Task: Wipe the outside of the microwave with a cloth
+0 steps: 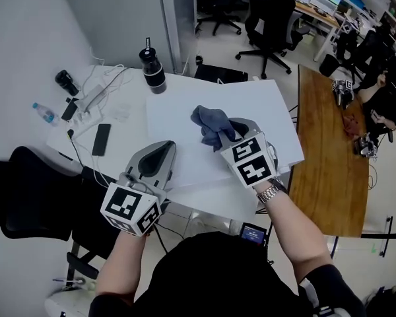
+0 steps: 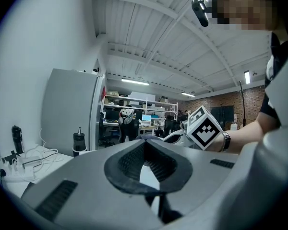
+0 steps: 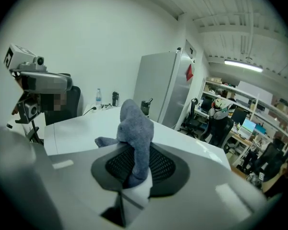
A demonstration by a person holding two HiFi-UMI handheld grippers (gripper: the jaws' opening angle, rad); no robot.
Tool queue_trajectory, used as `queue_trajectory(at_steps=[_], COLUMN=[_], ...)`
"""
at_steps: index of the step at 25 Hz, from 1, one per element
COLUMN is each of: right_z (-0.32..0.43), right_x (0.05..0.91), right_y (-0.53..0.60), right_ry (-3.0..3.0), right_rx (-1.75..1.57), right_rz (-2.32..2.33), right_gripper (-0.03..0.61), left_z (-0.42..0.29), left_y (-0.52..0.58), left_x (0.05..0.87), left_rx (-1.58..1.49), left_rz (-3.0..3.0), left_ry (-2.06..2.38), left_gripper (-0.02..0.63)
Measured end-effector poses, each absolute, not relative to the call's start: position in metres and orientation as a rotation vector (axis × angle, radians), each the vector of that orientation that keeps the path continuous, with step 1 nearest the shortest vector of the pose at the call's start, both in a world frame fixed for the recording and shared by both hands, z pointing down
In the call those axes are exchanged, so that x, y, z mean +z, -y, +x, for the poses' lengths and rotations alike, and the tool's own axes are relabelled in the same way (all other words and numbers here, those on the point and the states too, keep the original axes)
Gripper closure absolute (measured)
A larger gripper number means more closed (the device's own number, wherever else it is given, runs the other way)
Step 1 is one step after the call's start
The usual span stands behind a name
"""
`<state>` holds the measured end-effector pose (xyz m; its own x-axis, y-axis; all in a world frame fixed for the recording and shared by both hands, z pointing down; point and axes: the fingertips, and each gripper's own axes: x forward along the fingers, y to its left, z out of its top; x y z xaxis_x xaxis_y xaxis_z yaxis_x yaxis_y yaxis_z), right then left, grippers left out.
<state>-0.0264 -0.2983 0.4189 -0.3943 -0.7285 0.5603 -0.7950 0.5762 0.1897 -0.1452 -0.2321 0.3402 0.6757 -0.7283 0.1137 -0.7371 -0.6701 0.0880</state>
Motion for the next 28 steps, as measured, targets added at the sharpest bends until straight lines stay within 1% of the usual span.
queue_trajectory(at_steps=[16,28], right_z=[0.098,0.166], right_x=[0.416,0.414], right_y=[0.307,0.315], right_ry=[2.159,2.189], right_rx=[0.161,0.184], right_rz=[1.296,1.341], right_gripper=[0.503,0.503], left_z=[-0.051,0.003], left_y=[0.219,0.214], left_x=[0.33,0.332], left_rx=[0.171,0.245], left_rz=[2.777,2.765], left_ry=[1.217,1.243], left_gripper=[0.609,0.609])
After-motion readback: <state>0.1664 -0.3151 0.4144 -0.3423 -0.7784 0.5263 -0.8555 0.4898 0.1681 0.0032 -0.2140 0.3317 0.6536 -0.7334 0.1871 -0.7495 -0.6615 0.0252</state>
